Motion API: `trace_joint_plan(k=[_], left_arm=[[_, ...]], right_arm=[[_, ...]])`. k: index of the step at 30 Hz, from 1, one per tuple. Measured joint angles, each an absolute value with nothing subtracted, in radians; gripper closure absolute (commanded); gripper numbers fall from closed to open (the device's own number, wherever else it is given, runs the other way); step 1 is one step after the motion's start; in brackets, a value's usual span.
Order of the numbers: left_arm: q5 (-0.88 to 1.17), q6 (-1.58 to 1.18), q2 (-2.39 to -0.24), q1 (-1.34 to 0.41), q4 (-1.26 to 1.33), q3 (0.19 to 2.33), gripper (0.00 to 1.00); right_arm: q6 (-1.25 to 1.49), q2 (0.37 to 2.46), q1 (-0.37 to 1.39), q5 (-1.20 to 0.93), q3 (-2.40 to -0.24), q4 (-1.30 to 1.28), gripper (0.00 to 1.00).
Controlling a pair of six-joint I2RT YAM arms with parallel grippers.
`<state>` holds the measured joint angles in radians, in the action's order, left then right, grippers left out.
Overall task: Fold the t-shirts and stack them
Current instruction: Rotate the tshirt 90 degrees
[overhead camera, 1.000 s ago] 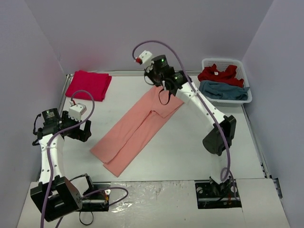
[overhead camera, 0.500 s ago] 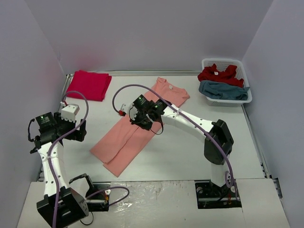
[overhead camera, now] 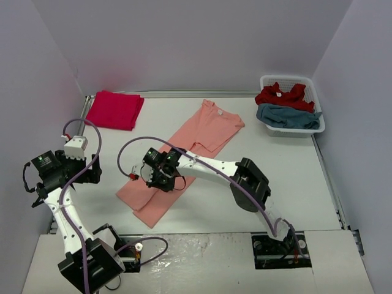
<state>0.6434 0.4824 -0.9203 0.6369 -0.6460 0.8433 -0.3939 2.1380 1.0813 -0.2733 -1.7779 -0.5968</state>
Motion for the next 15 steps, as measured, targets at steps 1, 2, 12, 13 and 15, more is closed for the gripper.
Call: trace_joint_plan(k=[1, 2, 12, 13, 15], left_arm=[[0.648, 0.482, -0.920, 0.641, -0.646, 0.843, 0.06], [0.651, 0.482, -0.920, 0.646, -0.646, 0.843, 0.06], [0.655, 0.482, -0.914, 0.657, -0.646, 0.843, 0.06], [0.655, 0.482, -0.914, 0.657, -0.646, 0.843, 0.06], [0.655, 0.482, -0.912, 0.657, -0.646, 0.843, 0.06]], right_arm=[[-0.394, 2.166, 1.087, -0.280, -1.794, -0.603, 1.00], [-0.394, 2.192, 1.090, -0.284, -1.806, -0.610, 1.00], [-0.399, 2.266, 1.102, -0.294, -1.821, -0.647, 1.00], [-0.401, 2.266, 1.102, -0.294, -1.819, -0.647, 1.00], [-0.403, 2.266, 1.102, -0.294, -1.816, -0.645, 1.00]])
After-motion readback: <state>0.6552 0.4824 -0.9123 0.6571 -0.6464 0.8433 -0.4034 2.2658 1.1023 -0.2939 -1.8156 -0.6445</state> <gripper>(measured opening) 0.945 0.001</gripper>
